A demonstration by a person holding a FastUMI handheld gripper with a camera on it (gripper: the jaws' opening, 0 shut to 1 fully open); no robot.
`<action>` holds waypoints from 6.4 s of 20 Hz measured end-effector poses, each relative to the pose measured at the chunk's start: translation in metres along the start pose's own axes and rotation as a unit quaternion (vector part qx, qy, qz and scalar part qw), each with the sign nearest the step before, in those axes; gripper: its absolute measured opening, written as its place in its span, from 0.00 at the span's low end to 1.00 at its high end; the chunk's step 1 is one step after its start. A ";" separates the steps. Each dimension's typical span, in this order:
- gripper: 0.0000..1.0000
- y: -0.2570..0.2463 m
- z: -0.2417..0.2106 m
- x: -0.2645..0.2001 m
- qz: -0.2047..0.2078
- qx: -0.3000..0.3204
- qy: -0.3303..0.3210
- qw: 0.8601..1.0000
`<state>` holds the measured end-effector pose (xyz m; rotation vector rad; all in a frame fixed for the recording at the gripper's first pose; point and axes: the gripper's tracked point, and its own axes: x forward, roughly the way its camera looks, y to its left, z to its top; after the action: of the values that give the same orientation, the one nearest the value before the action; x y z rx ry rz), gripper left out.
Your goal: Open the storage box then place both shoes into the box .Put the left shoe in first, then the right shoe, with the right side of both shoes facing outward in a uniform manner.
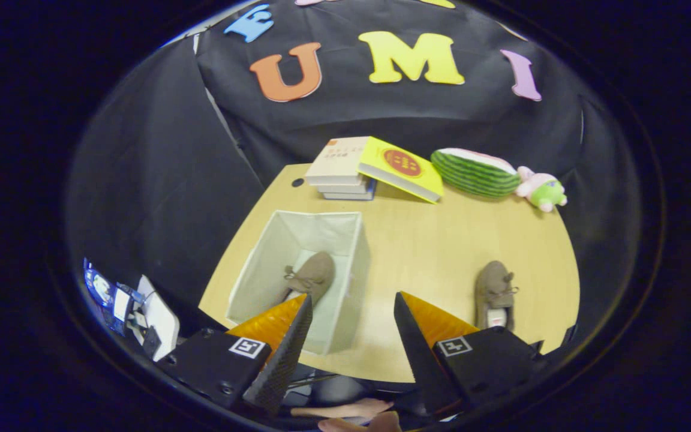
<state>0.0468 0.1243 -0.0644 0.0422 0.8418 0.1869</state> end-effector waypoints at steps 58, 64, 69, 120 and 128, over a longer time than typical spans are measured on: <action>0.06 -0.027 0.019 -0.009 0.072 0.180 0.046 0.980; 0.06 0.062 0.019 0.034 0.081 0.206 0.064 0.973; 0.06 0.091 -0.007 0.072 0.066 0.186 0.107 0.974; 0.97 -0.047 -0.003 -0.121 -0.092 0.010 -0.455 0.886; 0.97 -0.051 -0.002 -0.120 -0.096 0.018 -0.456 0.884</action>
<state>-0.0253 0.0520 0.0171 0.0729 -0.1001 -0.0477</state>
